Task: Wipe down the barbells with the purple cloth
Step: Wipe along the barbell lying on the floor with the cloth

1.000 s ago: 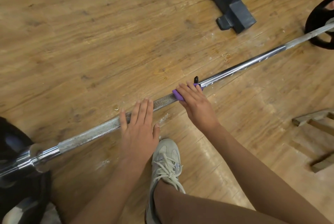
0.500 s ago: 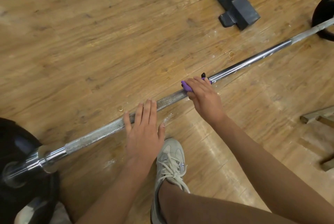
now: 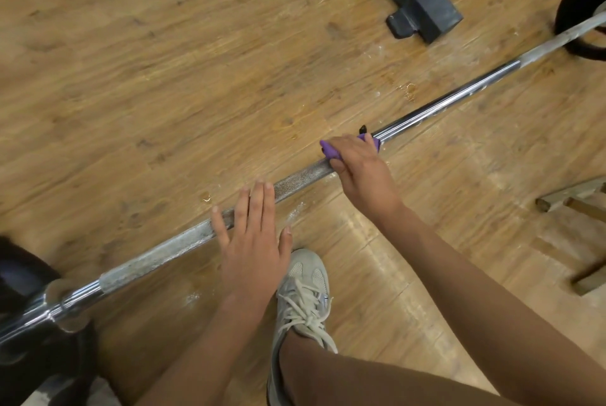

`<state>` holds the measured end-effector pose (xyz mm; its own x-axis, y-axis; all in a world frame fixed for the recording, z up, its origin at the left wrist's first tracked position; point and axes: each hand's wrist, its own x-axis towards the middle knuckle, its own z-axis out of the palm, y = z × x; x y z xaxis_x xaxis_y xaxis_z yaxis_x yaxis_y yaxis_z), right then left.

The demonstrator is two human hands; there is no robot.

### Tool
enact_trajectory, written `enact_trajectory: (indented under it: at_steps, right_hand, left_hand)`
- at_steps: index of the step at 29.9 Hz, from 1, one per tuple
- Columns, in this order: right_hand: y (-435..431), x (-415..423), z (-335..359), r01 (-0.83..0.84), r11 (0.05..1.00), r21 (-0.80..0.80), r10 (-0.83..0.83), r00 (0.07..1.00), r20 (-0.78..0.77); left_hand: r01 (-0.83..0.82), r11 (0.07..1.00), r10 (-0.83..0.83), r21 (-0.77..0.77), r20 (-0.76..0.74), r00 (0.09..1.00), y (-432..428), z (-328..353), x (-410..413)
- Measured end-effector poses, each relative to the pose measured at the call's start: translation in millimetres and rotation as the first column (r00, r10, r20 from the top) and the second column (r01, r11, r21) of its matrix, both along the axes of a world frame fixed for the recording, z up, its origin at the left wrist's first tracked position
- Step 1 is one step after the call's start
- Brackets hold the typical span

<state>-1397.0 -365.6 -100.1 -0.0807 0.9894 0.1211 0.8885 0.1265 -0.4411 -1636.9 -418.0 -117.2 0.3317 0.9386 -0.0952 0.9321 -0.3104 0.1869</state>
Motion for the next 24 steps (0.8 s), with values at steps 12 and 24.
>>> enact_trajectory:
  at_steps: [12,24]
  right_hand:
    - [11.4,-8.8,0.8,0.084,0.996,-0.024,-0.085,0.994,-0.062]
    - [35.3,-31.4,-9.3,0.055,0.998,-0.031,-0.058,0.991,-0.121]
  left_hand:
    - [0.019,0.998,-0.018,0.053,-0.015,1.0,9.7,0.7,-6.6]
    - [-0.245,0.963,0.206,0.11,0.283,0.937,41.8,-3.8,3.6]
